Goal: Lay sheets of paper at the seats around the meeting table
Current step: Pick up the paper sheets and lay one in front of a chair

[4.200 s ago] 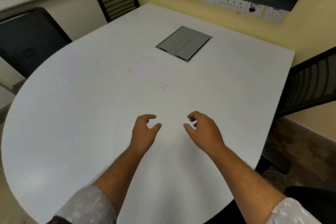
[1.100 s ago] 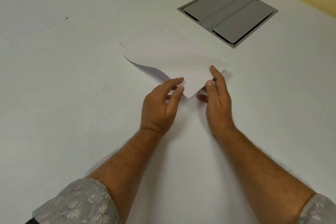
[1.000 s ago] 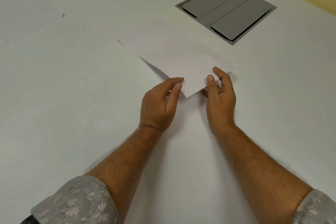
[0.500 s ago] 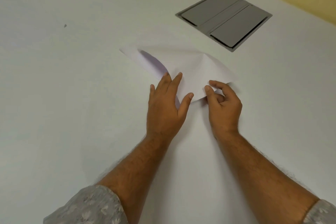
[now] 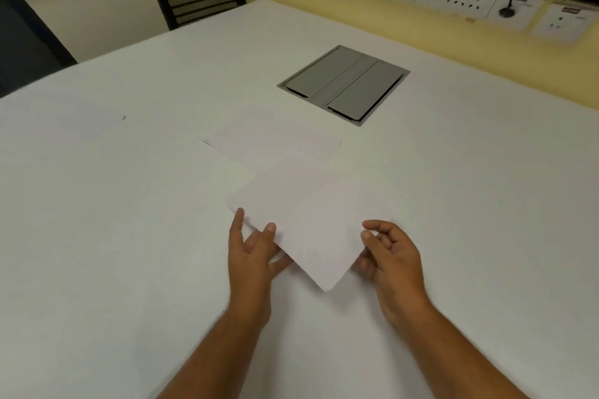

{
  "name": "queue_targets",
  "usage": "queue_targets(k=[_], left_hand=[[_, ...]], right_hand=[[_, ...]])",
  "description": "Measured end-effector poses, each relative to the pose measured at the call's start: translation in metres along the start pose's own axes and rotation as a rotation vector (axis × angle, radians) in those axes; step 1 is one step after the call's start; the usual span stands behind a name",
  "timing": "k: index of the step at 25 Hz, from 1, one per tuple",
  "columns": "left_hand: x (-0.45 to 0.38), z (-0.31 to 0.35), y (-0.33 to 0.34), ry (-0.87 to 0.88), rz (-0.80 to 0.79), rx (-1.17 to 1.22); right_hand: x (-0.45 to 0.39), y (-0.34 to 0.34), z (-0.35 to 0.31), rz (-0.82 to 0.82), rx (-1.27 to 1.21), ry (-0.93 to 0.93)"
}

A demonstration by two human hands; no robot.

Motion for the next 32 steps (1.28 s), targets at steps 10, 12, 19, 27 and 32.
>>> queue_targets(k=[10,12,19,27,32], left_hand=[[0.114,-0.010,0.011,-0.016,0.094,-0.481],[0.149,-0.024,0.023,-0.065,0.066,-0.528],[0.212,-0.059,0.061,-0.055,-0.115,-0.923],[0.247,-0.082,0.050,0.091,-0.062,-1.362],[0.246,-0.096,0.059,0.151,-0.155,-1.564]], right_hand=[[0.176,-0.100,-0.040,0.119,0.354,0.197],[0.210,-0.125,-0.038,0.178,0.397,0.241],[0.260,-0.196,-0.031,0.343,0.451,0.311],[0.282,-0.224,-0.008,0.298,0.543,0.254],[0.289,-0.219,-0.012,0.261,1.032,0.084]])
Point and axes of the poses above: each hand's wrist, its own x-axis away from the middle knuckle, its own y-axis out of the palm, z = x × y, the point moved 6 cm from there along -x, towards the middle knuckle, and after that the axes turned 9 degrees about -z, right-handed, at the moved point
